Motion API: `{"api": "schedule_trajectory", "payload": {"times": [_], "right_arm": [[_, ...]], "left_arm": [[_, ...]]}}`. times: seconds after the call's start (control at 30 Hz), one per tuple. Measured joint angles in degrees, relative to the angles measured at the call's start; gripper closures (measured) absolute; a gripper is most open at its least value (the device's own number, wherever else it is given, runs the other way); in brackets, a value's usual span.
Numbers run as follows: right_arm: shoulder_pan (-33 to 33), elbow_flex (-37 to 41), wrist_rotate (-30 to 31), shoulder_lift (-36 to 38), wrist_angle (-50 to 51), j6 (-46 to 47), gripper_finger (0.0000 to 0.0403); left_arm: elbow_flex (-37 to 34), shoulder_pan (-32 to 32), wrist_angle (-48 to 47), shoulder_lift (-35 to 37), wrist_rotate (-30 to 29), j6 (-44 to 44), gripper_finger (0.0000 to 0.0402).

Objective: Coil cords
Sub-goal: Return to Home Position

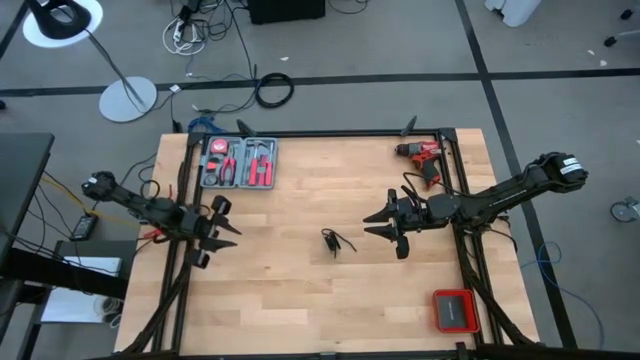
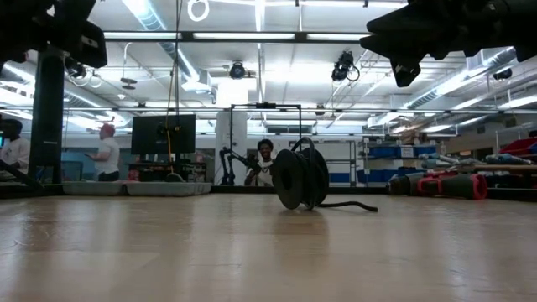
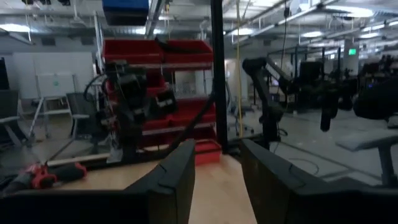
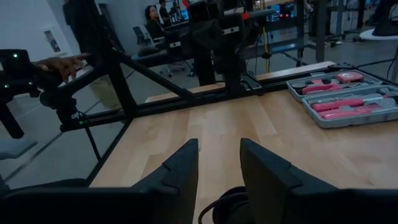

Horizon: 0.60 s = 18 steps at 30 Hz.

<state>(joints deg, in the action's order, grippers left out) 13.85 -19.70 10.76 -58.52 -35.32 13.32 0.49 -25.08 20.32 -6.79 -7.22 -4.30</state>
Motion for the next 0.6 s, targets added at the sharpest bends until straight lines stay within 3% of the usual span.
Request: {"api": "schedule_trajectory", "payload": {"times": [0.33, 0.6], "right_arm": [[0.0, 0.0, 0.0, 0.0, 0.0, 0.0, 0.0284], [0.0, 0.0, 0.0, 0.9, -0.1, 0.0, 0.0285]], "left_arm": [[0.0, 0.0, -5.2, 6.8, -0.1, 0.0, 0.0270], [0.0, 0.0, -5.4, 6.8, -0.1, 0.0, 0.0270]]}}
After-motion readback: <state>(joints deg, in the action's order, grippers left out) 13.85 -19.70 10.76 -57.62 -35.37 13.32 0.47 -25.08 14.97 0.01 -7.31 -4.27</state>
